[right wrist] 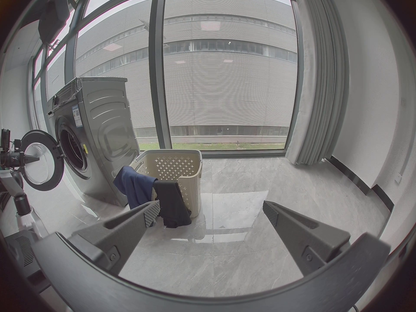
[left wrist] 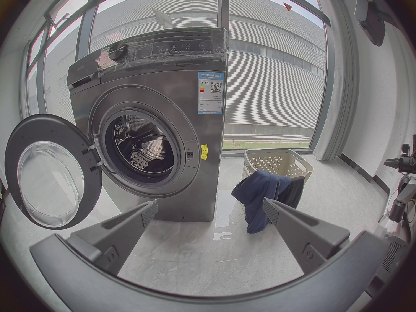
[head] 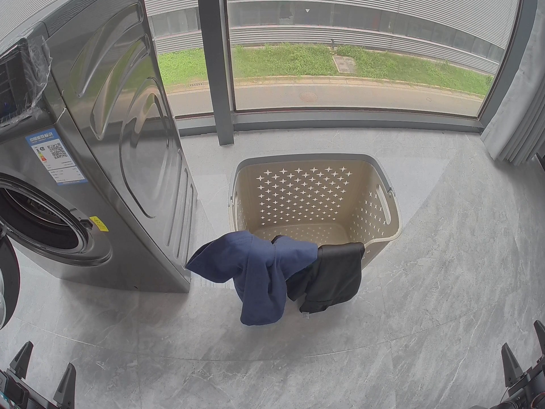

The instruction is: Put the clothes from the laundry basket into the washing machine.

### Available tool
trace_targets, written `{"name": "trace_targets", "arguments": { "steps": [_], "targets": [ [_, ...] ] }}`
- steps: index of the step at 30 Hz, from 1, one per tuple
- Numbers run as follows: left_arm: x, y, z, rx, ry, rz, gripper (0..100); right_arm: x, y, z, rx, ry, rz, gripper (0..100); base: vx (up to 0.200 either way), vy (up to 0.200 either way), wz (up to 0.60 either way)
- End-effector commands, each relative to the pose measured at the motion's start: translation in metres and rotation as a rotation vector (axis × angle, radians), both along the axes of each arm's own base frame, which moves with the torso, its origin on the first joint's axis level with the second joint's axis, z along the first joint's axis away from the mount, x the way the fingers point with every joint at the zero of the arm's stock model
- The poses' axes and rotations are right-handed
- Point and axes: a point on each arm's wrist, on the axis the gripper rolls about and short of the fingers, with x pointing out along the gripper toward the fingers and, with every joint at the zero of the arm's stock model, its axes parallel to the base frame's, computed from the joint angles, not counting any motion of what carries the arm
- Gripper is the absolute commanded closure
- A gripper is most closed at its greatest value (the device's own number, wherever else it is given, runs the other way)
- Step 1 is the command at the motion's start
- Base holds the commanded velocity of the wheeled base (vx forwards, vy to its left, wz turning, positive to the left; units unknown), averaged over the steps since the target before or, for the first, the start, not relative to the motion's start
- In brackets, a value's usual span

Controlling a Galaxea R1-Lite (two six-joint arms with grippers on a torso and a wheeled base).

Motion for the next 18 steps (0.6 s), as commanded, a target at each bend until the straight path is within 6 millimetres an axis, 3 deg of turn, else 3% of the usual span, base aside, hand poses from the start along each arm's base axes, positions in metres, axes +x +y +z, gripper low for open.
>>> {"name": "trace_targets", "arguments": {
  "steps": [1,6,8,9,12,13,14,16,18],
  "targets": [
    [0.0,0.0,-0.003,-0.001,0.0,0.001,0,0.0,0.0,-0.005,0.001,0.006,0.0,0,0.0,0.0,0.0],
    [0.0,0.0,-0.003,-0.001,0.0,0.002,0,-0.001,0.0,0.0,-0.003,-0.028,0.003,0,0.0,0.0,0.0],
    [0.0,0.0,-0.003,-0.001,0.0,0.002,0,-0.006,0.0,0.02,0.001,-0.091,0.008,0,0.0,0.0,0.0],
    [0.0,0.0,-0.003,-0.001,0.0,0.001,0,-0.011,0.0,0.042,0.015,-0.128,0.017,0,0.0,0.0,0.0],
    [0.0,0.0,-0.003,-0.001,0.0,0.001,0,-0.006,0.0,0.059,0.034,-0.08,0.037,0,0.0,0.0,0.0],
    [0.0,0.0,-0.003,0.002,0.0,0.001,0,0.023,0.002,0.073,0.045,0.122,0.128,0,0.0,0.0,0.0],
    [0.0,0.0,-0.003,0.0,0.0,0.001,0,0.036,0.003,0.072,0.05,0.21,0.158,0,0.0,0.0,0.0],
    [0.0,0.0,-0.003,0.002,0.0,0.001,0,0.06,0.004,0.068,0.053,0.357,0.191,0,0.0,0.0,0.0],
    [0.0,0.0,-0.003,0.002,0.0,0.002,0,0.067,0.005,0.067,0.048,0.396,0.204,0,0.0,0.0,0.0]
  ]
}}
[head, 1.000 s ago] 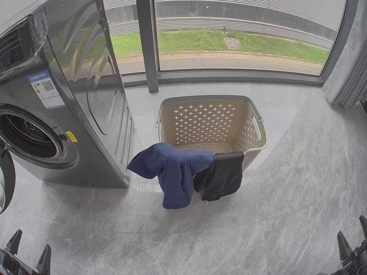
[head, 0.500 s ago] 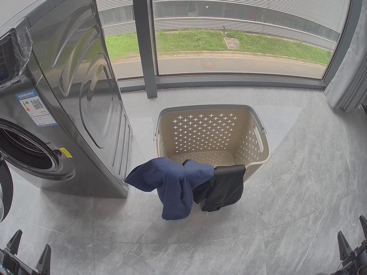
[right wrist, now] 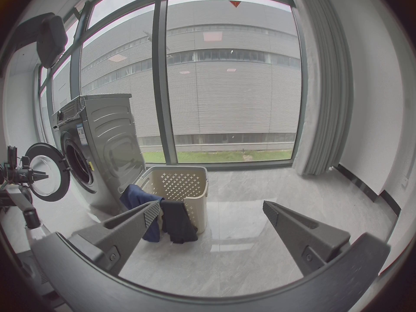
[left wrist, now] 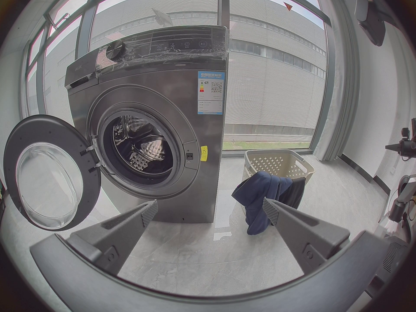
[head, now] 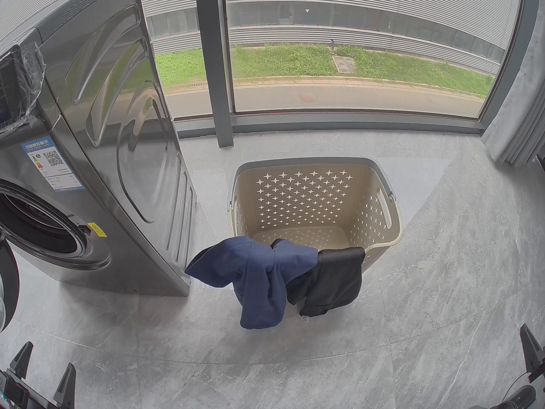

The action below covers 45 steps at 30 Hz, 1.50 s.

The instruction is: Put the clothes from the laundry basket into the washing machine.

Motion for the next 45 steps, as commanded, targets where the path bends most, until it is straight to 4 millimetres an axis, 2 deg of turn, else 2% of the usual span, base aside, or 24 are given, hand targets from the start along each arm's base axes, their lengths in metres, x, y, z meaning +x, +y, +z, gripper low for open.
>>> {"name": "trace_targets", "arguments": {
  "steps": [1,7,12,13,18,27,35,45],
  "targets": [
    [0.0,0.0,-0.003,-0.001,0.0,0.0,0,0.09,0.007,0.017,-0.007,0.51,0.188,0,0.0,0.0,0.0],
    [0.0,0.0,-0.003,0.0,0.0,0.0,0,0.136,0.022,0.01,0.026,0.601,0.262,0,0.0,0.0,0.0],
    [0.0,0.0,-0.003,0.0,0.0,0.0,0,0.158,0.033,0.004,0.057,0.662,0.268,0,0.0,0.0,0.0],
    [0.0,0.0,-0.003,0.0,0.0,0.0,0,0.169,0.038,0.0,0.061,0.684,0.249,0,0.0,0.0,0.0],
    [0.0,0.0,-0.003,0.0,0.0,0.0,0,0.195,0.053,-0.008,0.048,0.677,0.239,0,0.0,0.0,0.0],
    [0.0,0.0,-0.003,-0.001,0.0,0.0,0,0.232,0.097,-0.024,0.029,0.724,0.229,0,0.0,0.0,0.0],
    [0.0,0.0,-0.003,-0.001,0.0,0.0,0,0.266,0.117,-0.042,0.027,0.775,0.224,0,0.0,0.0,0.0],
    [0.0,0.0,-0.003,-0.003,0.0,0.0,0,0.302,0.148,-0.068,0.069,0.708,0.253,0,0.0,0.0,0.0]
  ]
}}
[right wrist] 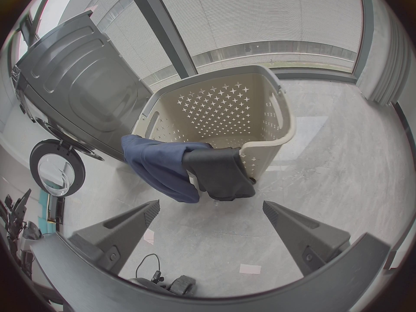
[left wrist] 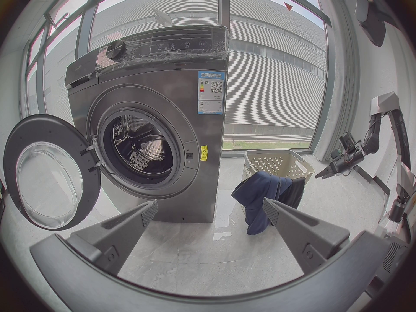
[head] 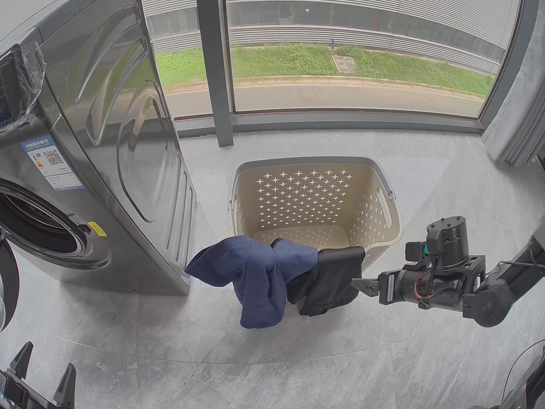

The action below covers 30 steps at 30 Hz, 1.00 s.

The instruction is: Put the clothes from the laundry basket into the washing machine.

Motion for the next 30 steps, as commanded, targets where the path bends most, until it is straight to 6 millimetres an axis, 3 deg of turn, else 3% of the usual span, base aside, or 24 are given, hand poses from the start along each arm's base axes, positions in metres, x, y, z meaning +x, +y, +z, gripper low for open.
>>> {"name": "trace_targets", "arguments": {
  "steps": [1,12,18,30],
  "targets": [
    [0.0,0.0,-0.003,-0.001,0.0,0.001,0,0.018,0.02,-0.029,-0.024,0.043,0.007,0,0.0,0.0,0.0],
    [0.0,0.0,-0.003,-0.001,0.0,0.001,0,0.041,0.033,-0.042,-0.017,0.043,-0.015,0,0.0,0.0,0.0],
    [0.0,0.0,-0.003,-0.001,0.0,0.001,0,0.061,0.042,-0.064,-0.04,0.054,-0.039,0,0.0,0.0,0.0],
    [0.0,0.0,-0.003,-0.001,0.0,0.001,0,0.091,0.057,-0.085,-0.02,0.04,-0.072,0,0.0,0.0,0.0]
  ]
}}
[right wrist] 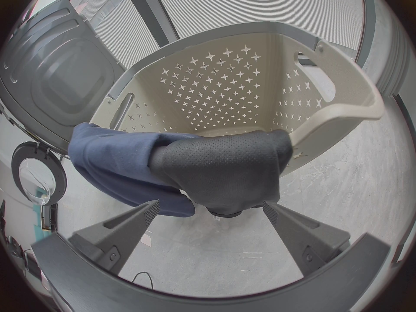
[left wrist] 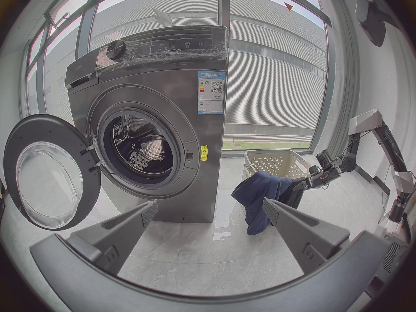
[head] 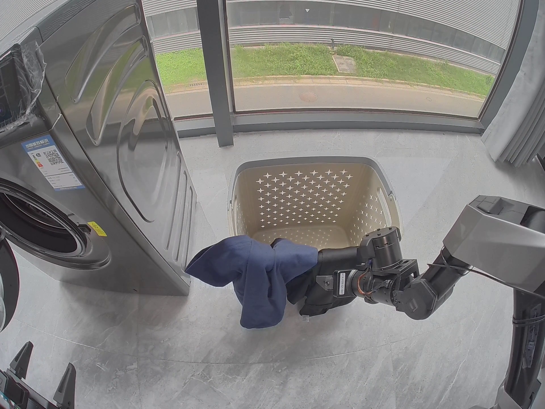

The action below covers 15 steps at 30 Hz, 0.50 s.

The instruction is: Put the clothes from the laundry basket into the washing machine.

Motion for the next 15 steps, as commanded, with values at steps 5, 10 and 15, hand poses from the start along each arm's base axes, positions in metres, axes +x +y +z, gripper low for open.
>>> {"name": "trace_targets", "arguments": {
  "steps": [5,10,15],
  "targets": [
    [0.0,0.0,-0.003,-0.001,0.0,0.0,0,0.023,0.003,-0.017,-0.01,-0.014,-0.041,0,0.0,0.0,0.0],
    [0.0,0.0,-0.003,-0.001,0.0,0.0,0,0.029,0.001,-0.014,0.001,-0.031,-0.053,0,0.0,0.0,0.0],
    [0.0,0.0,-0.003,-0.002,0.0,0.0,0,0.029,0.002,-0.01,0.012,-0.052,-0.051,100,0.0,0.0,0.0]
  ]
}}
